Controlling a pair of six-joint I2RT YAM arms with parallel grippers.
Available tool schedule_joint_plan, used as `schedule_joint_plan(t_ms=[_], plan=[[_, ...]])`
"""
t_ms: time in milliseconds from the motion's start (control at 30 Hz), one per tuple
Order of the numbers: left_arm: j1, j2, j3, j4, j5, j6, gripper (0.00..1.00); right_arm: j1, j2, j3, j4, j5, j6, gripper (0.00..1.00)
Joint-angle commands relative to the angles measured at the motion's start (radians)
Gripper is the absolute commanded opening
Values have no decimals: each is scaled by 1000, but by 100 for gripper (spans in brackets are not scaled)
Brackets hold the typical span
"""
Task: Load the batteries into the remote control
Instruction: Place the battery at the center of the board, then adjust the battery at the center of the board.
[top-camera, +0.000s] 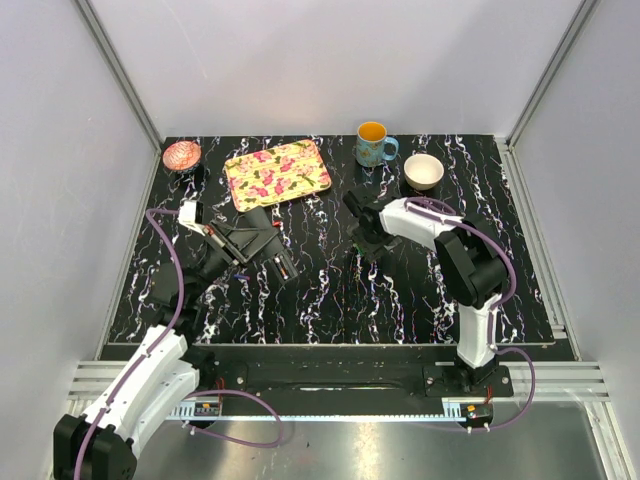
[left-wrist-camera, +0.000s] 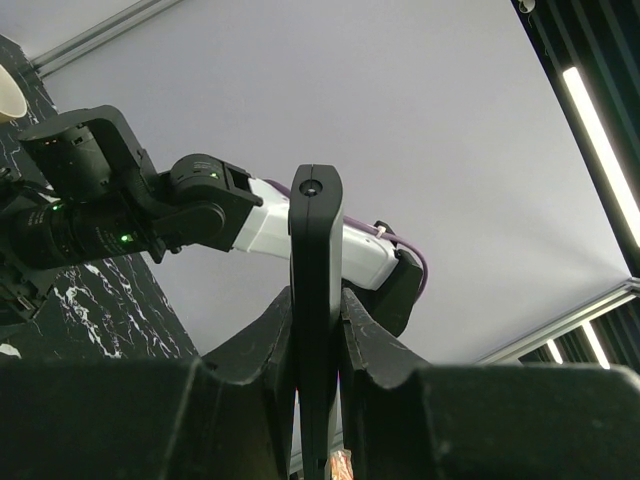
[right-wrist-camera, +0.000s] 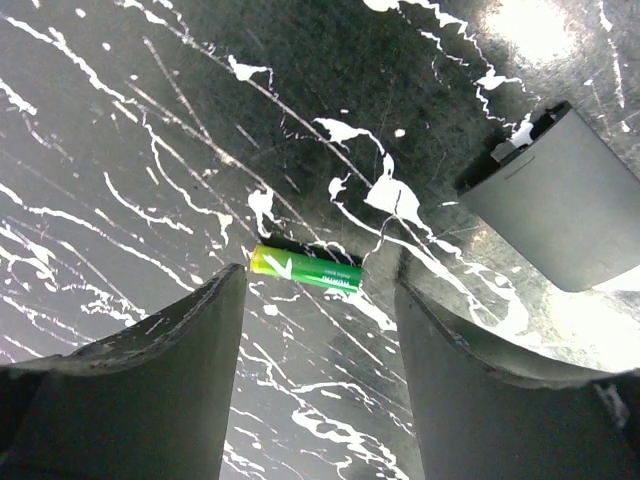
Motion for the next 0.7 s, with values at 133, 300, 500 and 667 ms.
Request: schedule_joint_plan(t_ms=[133, 300, 500, 667], plan=[[-3, -12, 1, 3, -16, 15, 0, -1, -202, 52, -14, 18, -421, 67], [-3, -22, -31, 1, -30, 32, 0, -1, -265, -50, 168, -114, -1001, 68], [-3, -17, -52, 40, -30, 67, 0, 1, -206, -115, 279, -274, -1374, 57], [-3, -14, -55, 43, -20, 104, 0, -1, -158, -101, 259, -270, -1469, 52]])
